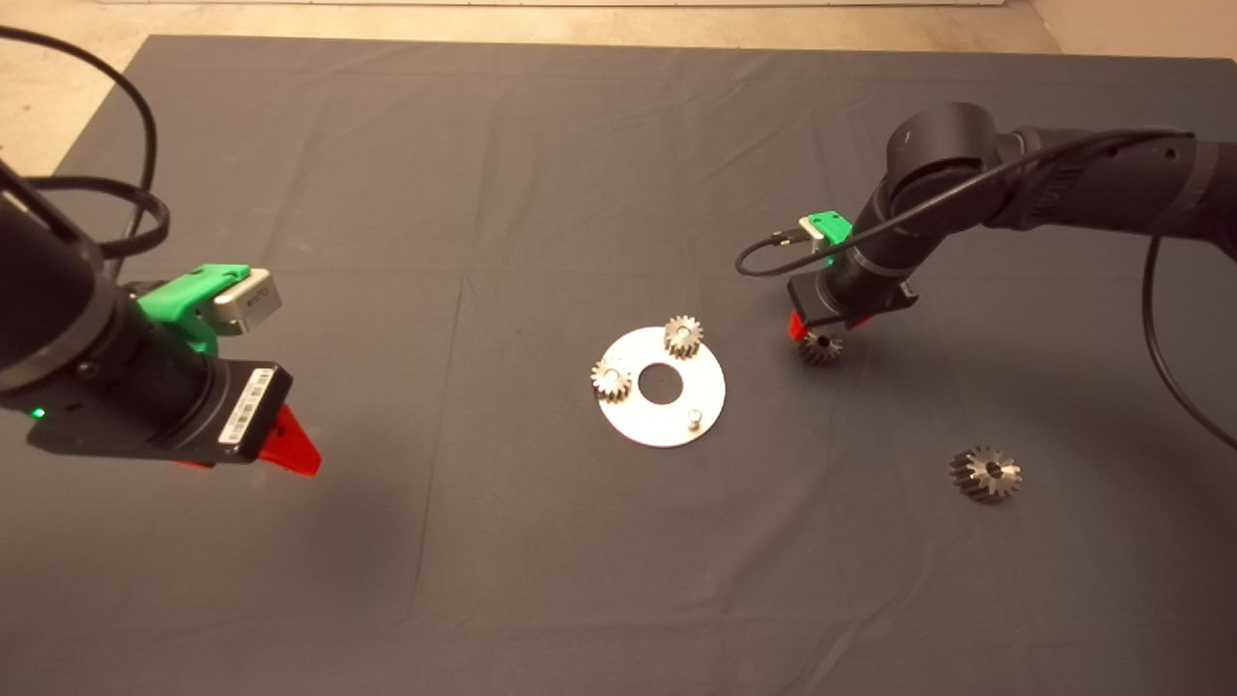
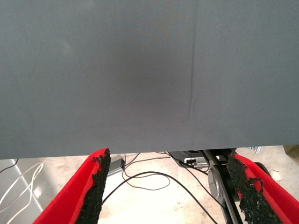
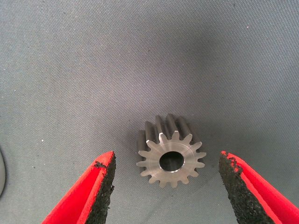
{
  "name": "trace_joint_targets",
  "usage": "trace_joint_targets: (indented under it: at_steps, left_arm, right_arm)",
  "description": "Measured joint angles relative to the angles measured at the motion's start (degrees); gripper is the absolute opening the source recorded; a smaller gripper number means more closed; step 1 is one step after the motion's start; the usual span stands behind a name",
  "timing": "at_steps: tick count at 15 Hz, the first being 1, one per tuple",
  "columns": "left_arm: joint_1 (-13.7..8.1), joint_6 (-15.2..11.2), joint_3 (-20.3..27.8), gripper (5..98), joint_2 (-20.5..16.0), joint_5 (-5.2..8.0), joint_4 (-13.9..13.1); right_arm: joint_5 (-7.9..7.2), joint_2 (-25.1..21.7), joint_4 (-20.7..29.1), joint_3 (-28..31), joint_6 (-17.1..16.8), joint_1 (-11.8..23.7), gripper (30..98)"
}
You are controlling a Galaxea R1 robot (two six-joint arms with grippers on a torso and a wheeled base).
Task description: Remove an incorrectly installed larger gear and replace it with the correct smaller gear
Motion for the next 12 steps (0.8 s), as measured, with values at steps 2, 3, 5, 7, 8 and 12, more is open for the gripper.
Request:
trace_joint_targets:
  at_steps: [2, 3, 5, 7, 8, 12]
  left_arm:
    - [0.00, 0.00, 0.00, 63.5, 0.00, 0.00, 0.01]
    - [0.00, 0.00, 0.00, 63.5, 0.00, 0.00, 0.01]
    - [0.00, 0.00, 0.00, 63.5, 0.00, 0.00, 0.01]
    - [0.00, 0.00, 0.00, 63.5, -0.02, 0.00, 0.00]
    - [0.00, 0.00, 0.00, 63.5, -0.02, 0.00, 0.01]
    - [0.00, 0.00, 0.00, 63.5, -0.02, -0.05, 0.01]
  right_arm:
    - [0.00, 0.04, 0.02, -0.05, 0.01, 0.00, 59.1]
    - [0.00, 0.04, 0.02, -0.05, 0.00, 0.00, 59.1]
    - [0.00, 0.04, 0.00, -0.05, 0.02, -0.01, 59.1]
    - [0.00, 0.02, -0.01, -0.58, 0.00, -0.77, 59.1]
    - [0.02, 0.02, -0.04, -1.21, 0.00, -1.77, 59.1]
    - [-0.05, -0.13, -0.23, -1.74, 0.00, -3.07, 59.1]
